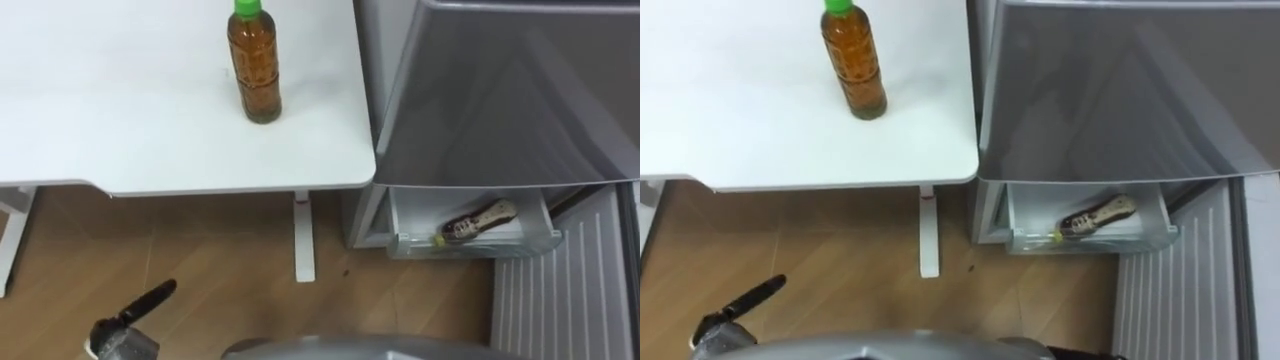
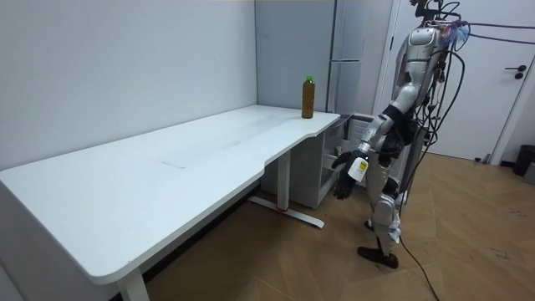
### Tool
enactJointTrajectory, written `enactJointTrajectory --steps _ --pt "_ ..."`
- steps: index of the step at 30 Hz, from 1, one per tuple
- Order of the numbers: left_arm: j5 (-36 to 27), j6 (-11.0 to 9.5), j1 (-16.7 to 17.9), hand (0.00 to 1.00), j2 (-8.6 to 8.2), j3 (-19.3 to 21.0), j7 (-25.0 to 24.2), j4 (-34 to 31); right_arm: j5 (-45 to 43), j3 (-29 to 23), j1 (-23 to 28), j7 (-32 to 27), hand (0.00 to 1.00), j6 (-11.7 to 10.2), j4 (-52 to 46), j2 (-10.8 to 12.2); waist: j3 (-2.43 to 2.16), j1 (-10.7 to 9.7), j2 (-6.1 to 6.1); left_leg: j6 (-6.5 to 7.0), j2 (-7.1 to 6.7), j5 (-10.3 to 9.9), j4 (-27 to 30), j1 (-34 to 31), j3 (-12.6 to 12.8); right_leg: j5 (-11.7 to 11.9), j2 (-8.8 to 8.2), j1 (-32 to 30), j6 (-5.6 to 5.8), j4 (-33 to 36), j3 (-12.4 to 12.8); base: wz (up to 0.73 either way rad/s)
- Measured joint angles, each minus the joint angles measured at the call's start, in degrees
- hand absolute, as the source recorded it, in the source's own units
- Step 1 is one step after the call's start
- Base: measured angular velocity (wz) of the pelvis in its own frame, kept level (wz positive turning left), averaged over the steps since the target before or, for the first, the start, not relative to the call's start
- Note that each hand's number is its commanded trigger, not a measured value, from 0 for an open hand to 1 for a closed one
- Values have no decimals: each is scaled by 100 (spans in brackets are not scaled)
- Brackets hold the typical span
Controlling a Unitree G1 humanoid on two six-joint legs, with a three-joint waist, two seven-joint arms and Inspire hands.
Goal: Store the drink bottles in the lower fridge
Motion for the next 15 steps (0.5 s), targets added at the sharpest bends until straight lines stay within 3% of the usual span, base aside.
enactJointTrajectory --steps 3,5,9,15 --pt "-60 -61 25 0 4 -2 528 -624 -7 52 23 -152 0 -1 -6 -2 -19 9 50 1 2 -6 -4 7 9 0 2 -6 0 3 11 -1" --pt "-114 -219 36 0 4 -38 895 -993 -25 107 21 -186 0 -12 -10 -3 -36 11 102 2 5 -8 -13 17 24 1 4 -5 0 4 18 -4" --pt "-88 -358 85 0 4 -39 1312 -1382 -216 106 43 -209 0 -126 -9 -5 -65 7 151 1 12 -7 -51 104 47 1 12 26 -1 13 27 -4" --pt "254 -655 240 0 5 -126 1965 -2450 -276 175 118 -359 0 -198 -117 -3 -60 2 168 0 11 -10 -39 92 38 1 9 20 -2 27 14 1"
